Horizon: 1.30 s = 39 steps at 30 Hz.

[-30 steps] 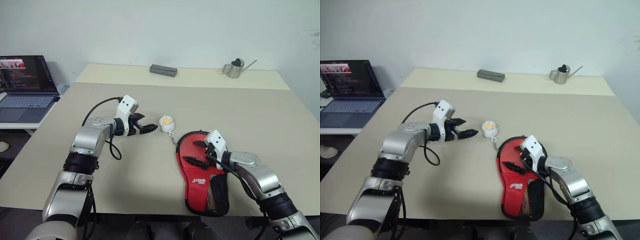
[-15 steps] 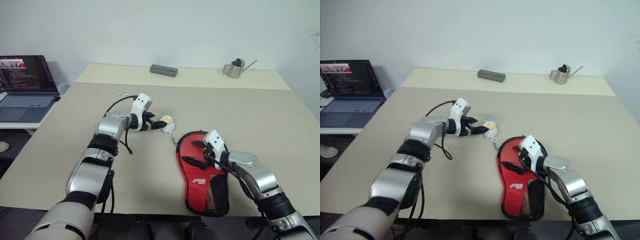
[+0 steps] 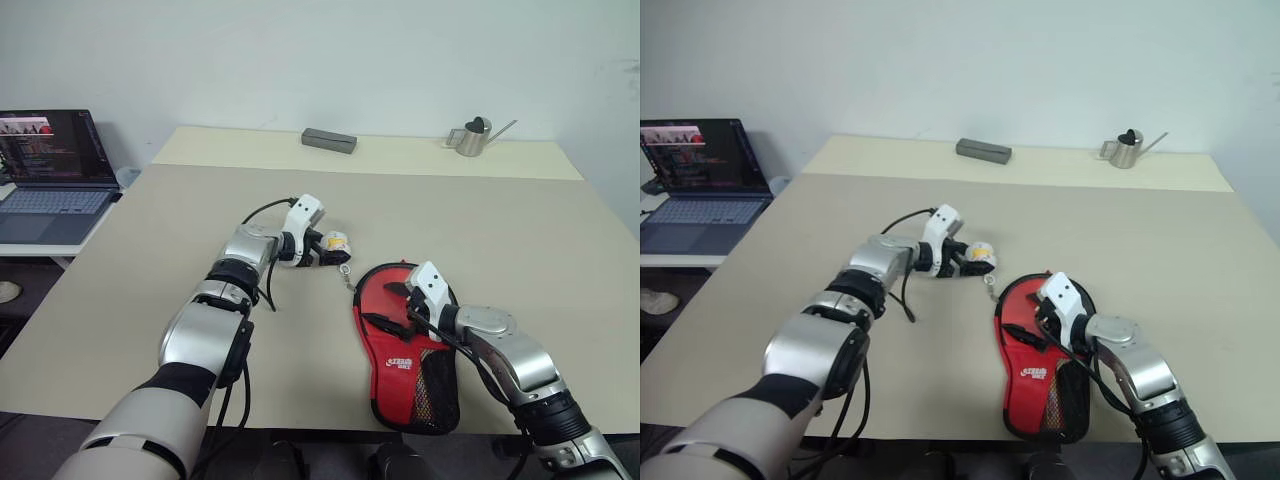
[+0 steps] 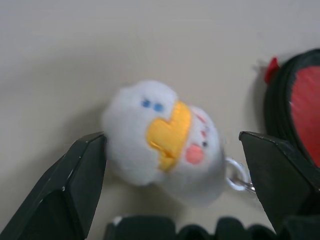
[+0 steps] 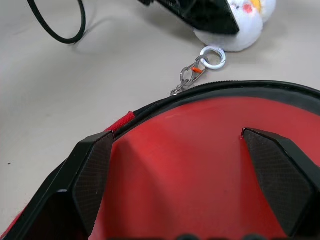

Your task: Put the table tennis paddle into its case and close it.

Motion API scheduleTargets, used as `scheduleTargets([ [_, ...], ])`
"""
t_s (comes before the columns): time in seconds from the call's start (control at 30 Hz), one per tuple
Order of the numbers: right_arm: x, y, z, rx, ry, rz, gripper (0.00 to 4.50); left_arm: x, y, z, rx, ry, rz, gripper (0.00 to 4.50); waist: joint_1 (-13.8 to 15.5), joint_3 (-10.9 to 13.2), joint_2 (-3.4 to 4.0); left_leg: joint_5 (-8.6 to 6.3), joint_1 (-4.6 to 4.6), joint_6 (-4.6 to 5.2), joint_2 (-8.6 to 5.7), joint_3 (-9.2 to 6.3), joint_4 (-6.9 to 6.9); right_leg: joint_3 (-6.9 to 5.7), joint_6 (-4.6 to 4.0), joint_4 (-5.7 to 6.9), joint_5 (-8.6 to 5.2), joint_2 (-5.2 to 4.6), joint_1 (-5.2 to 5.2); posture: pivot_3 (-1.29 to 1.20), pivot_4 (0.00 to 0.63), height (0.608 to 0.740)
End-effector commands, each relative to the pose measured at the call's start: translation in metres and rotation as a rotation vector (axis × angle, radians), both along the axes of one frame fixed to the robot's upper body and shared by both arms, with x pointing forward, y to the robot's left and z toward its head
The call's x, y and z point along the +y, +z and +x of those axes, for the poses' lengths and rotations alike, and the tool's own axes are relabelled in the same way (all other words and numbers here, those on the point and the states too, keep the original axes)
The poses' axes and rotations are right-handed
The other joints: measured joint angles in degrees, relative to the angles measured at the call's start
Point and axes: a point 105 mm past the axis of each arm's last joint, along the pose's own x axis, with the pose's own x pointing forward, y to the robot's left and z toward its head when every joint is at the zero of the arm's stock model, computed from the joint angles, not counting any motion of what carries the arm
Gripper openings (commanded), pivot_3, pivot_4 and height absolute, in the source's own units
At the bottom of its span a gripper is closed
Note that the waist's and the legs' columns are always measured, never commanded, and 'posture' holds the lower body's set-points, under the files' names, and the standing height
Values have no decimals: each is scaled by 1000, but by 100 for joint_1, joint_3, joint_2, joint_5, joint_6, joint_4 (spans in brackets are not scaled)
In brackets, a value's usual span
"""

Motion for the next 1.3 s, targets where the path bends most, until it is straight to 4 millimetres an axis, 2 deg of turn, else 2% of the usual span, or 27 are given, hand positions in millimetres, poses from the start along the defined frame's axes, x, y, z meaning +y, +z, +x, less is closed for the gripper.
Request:
scheduleTargets([
  [0.03,-7,-16,-5,73,-37,-16,4500,0,0,-2,6,-20,6,3563,0,0,0,0,0,0,0,0,0,0,0,0,0,0,0,0,150,740],
  [0.3,-21,-11,0,54,-146,9,4500,6,-3,-5,24,-26,-2,878,36,-1,-2,0,0,0,-3,-3,1,-5,0,0,0,-3,4,0,150,740],
  [0.37,-23,-10,1,61,-170,24,4500,7,-2,-6,24,-34,-6,358,35,-1,-2,0,0,0,-3,-2,1,-5,0,1,0,-3,4,0,150,740],
  [0.43,-22,-13,0,55,-172,6,4500,9,-1,-7,25,-40,-13,98,33,-1,-2,0,1,0,-2,-3,1,-5,0,2,0,-3,4,0,150,740],
  [0.6,-16,-30,-10,110,-143,-35,4500,11,4,-10,24,-58,-35,89,31,-2,-2,0,0,0,0,-5,1,-7,-1,2,0,-2,4,0,150,740],
  [0.73,-14,-44,-10,144,-165,-46,4500,12,10,-10,22,-63,-51,89,21,-5,-4,0,1,0,0,-6,1,-8,-1,2,0,-2,4,0,150,740],
  [0.87,-9,-60,-13,186,-154,-68,4500,13,9,-12,29,-71,-45,83,2,-22,-17,1,7,0,3,-8,1,-10,-1,3,0,0,9,0,150,740],
  [0.97,-5,-64,-13,193,-153,-76,4500,10,6,-13,27,-87,-28,78,-23,-42,-33,0,9,0,4,-8,1,-10,0,2,0,0,12,0,150,740],
  [1.07,-3,-63,-12,193,-158,-75,4500,3,5,-12,12,-99,-8,77,-43,-51,-37,0,9,0,5,-9,-1,-10,-1,1,0,1,12,0,150,740],
  [1.3,1,-64,-16,200,-161,-70,4500,-30,16,0,-98,-110,48,77,-52,-55,-41,0,10,0,3,-13,-1,-14,0,-2,0,1,16,0,150,740],
])
